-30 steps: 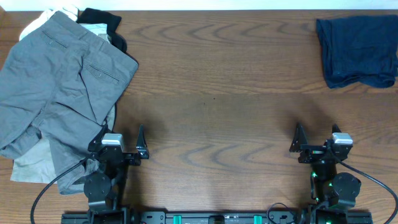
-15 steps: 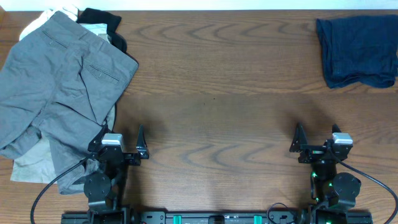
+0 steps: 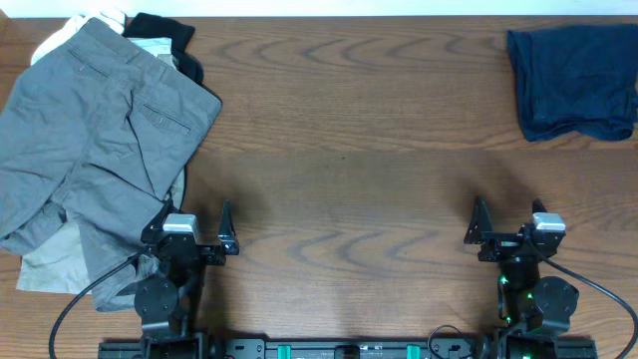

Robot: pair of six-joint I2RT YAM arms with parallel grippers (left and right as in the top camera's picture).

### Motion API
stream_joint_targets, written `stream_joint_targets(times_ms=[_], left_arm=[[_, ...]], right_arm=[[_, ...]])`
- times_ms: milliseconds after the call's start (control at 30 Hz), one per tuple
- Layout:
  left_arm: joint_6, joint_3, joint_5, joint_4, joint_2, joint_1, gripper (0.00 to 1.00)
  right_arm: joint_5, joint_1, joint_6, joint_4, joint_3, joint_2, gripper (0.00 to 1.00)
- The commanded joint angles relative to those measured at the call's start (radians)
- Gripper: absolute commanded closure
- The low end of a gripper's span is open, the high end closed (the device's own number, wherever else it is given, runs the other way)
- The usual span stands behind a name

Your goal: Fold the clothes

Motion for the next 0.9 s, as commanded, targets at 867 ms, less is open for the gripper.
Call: stream_joint_targets(times_ms=[867], left_arm=[[0.007,-0.024,0.02,-0.023,-0.007,0.005,0.02]], right_arm=[[0.003,0.008,0.014,0.064,-0.002,0.0,0.01]])
